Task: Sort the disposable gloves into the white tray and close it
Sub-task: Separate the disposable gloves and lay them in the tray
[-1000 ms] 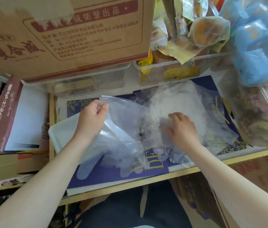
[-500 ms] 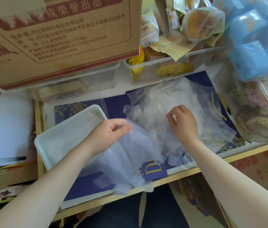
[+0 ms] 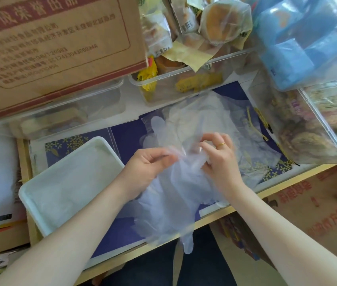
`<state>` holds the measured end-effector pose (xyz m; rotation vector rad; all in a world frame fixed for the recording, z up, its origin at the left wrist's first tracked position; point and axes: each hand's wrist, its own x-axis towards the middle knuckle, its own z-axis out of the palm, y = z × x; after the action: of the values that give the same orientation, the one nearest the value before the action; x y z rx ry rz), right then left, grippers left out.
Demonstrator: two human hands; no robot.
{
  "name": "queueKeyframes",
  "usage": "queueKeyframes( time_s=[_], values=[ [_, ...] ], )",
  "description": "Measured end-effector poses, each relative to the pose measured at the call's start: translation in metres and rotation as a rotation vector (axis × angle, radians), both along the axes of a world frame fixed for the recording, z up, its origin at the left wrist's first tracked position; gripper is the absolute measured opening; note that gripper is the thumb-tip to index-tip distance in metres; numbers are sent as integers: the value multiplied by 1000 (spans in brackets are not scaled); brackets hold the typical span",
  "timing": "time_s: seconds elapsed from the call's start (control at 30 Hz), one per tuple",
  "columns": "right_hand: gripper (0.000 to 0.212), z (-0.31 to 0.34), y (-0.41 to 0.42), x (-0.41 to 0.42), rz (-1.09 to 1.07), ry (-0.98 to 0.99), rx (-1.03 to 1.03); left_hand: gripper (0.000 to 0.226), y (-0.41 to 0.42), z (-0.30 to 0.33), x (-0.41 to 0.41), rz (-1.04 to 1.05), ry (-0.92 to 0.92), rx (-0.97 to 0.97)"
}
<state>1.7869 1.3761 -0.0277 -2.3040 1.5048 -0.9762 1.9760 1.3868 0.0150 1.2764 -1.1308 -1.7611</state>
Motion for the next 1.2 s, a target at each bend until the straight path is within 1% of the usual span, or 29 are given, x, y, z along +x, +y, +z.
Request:
queueKeyframes(
  time_s=[0.03,0.1,0.13,0.17,0.2,0.23,0.27,0.3,0.37,0.4,0.47,0.53,0.6,0.67,0.77,0.83,0.9,0.97,1.03,1.13,1.2],
  values=[
    [35,-1,2,-2,-50,-115,138,15,1,-1,-2,39,-5,-9],
    [68,6,5,-4,-189,-459,549,16,1,-2,-2,119,10,18],
    [75,9,7,-7,-253,-656,765,16,1,-2,-2,142,21,43],
    [74,10,6,-10,-298,-848,950,15,1,-5,0,161,28,70],
    [66,9,5,-14,-311,-1013,1091,15,2,-4,1,179,46,92],
    [56,7,4,-17,-289,-1142,1176,15,1,-5,2,201,55,99],
    [46,5,2,-19,-252,-1216,1209,14,1,-4,2,221,56,102],
    [34,6,1,-18,-223,-1239,1210,13,1,-3,3,238,49,97],
    [10,8,-3,-16,-236,-1211,1169,9,-1,-1,4,277,43,92],
    [5,12,-5,-15,-250,-1201,1136,10,-2,1,5,310,36,96],
    [6,20,-13,-18,-286,-1148,1040,12,-4,2,8,396,9,99],
    [14,27,-19,-21,-308,-1026,937,11,-5,1,12,472,-46,81],
    [13,35,-22,-23,-316,-890,903,11,-4,0,15,520,-84,62],
    [15,42,-23,-23,-316,-825,901,14,-4,-1,17,570,-97,46],
    [8,54,-29,-27,-346,-824,849,19,-5,-2,23,652,-143,20],
    [12,64,-34,-32,-290,-899,827,15,-4,-2,31,673,-200,-5],
    [12,75,-37,-37,-216,-942,852,15,-2,2,38,666,-271,-59],
    [14,86,-40,-39,-186,-914,889,22,0,7,46,658,-344,-124],
    [8,99,-41,-37,-189,-883,922,27,-1,12,52,680,-404,-156],
    [23,119,-39,-28,-190,-839,965,25,-5,24,55,714,-496,-217],
    [30,132,-34,-17,-177,-850,1019,28,-7,37,53,705,-549,-327]
  ],
)
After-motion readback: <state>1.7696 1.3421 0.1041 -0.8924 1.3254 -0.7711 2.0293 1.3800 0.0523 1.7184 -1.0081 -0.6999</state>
